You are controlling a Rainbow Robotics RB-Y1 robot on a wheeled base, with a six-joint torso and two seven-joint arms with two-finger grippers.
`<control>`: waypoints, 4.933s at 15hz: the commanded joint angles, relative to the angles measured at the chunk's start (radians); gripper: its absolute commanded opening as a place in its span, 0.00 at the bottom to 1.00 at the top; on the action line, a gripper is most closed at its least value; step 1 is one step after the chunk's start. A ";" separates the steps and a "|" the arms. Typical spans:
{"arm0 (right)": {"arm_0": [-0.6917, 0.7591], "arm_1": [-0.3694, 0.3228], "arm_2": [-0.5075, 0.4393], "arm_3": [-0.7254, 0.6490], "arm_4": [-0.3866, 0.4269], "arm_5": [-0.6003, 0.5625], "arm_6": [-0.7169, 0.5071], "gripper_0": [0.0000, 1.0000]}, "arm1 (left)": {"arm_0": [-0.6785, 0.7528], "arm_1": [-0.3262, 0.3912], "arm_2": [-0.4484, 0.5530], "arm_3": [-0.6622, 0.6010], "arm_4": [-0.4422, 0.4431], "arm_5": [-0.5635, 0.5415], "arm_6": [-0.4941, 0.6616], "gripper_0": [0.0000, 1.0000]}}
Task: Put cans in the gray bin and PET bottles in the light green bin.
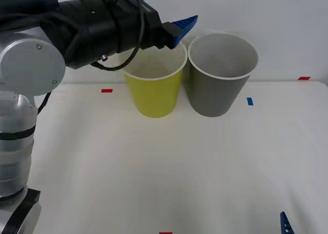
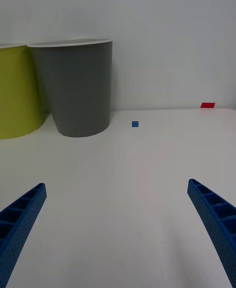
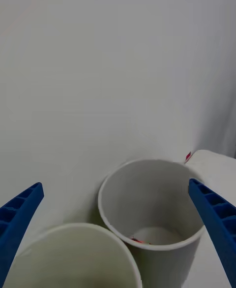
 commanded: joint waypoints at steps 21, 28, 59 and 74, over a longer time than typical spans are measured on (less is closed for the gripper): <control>0.000 0.000 0.000 0.000 0.000 0.000 0.000 1.00 | 1.017 0.133 0.015 -0.376 -0.087 -0.680 -0.101 1.00; 0.000 0.000 0.000 0.000 0.000 0.000 0.000 1.00 | 1.229 0.164 -0.055 -0.303 -0.170 -0.973 -0.088 1.00; 0.000 0.000 0.000 0.000 0.000 0.000 0.000 1.00 | 1.716 0.233 -0.229 -0.103 -0.308 -1.553 -0.069 1.00; 0.000 0.000 0.000 0.000 0.000 0.000 0.000 1.00 | 1.719 0.233 -0.229 -0.103 -0.311 -1.550 -0.069 1.00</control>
